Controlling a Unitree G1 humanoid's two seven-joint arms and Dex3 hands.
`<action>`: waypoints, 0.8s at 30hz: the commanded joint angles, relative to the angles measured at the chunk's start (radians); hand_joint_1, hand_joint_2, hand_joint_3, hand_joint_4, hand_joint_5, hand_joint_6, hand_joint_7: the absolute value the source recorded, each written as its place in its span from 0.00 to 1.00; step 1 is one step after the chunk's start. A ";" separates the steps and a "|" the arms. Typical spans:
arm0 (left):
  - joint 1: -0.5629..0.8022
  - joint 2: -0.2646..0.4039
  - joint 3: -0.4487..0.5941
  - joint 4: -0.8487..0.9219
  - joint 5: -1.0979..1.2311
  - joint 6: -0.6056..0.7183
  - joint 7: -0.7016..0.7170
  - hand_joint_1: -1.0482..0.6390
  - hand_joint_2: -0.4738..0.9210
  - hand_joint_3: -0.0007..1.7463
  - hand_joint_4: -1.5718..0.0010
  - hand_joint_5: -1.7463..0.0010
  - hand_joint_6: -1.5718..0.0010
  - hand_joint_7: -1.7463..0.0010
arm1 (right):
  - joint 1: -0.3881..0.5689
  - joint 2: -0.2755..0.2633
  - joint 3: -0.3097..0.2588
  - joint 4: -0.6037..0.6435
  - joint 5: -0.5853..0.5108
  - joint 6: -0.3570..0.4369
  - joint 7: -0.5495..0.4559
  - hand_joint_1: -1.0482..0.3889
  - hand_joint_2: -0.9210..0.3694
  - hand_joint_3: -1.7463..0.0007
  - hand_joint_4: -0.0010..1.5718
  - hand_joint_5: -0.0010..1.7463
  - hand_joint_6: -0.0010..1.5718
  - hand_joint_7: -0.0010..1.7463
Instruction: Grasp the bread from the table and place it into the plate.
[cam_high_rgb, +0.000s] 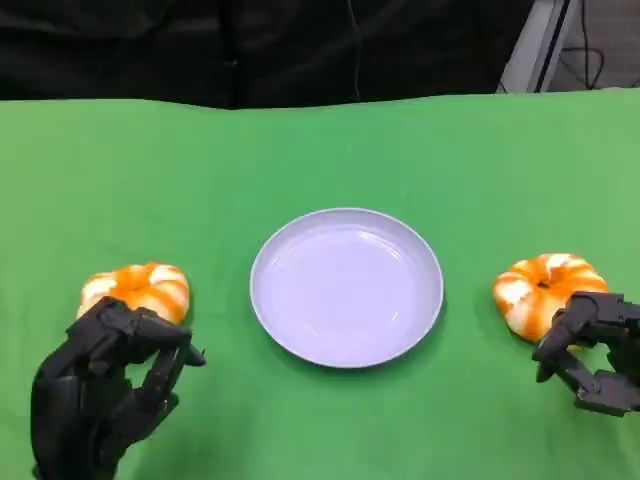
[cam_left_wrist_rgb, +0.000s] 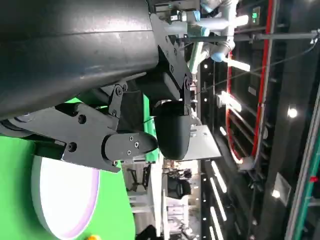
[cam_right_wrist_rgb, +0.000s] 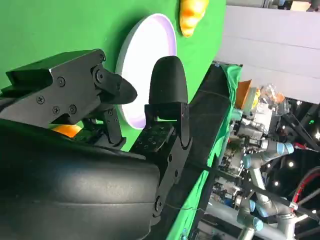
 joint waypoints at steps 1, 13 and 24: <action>-0.022 0.064 0.010 0.045 0.072 -0.064 0.025 0.53 1.00 0.11 0.40 0.72 0.33 0.95 | -0.010 -0.008 -0.004 -0.006 0.007 -0.010 -0.006 0.82 0.14 0.55 0.55 0.82 0.58 0.59; -0.030 0.106 -0.008 0.077 0.140 -0.116 0.089 0.47 1.00 0.02 0.47 0.99 0.53 1.00 | -0.011 -0.007 -0.003 -0.006 0.008 0.002 -0.005 0.82 0.17 0.52 0.55 0.82 0.58 0.60; -0.036 0.145 0.069 0.097 0.476 -0.179 0.350 0.34 1.00 0.02 0.57 1.00 0.61 1.00 | -0.011 -0.008 -0.003 -0.004 0.010 0.000 -0.001 0.82 0.18 0.50 0.55 0.83 0.57 0.61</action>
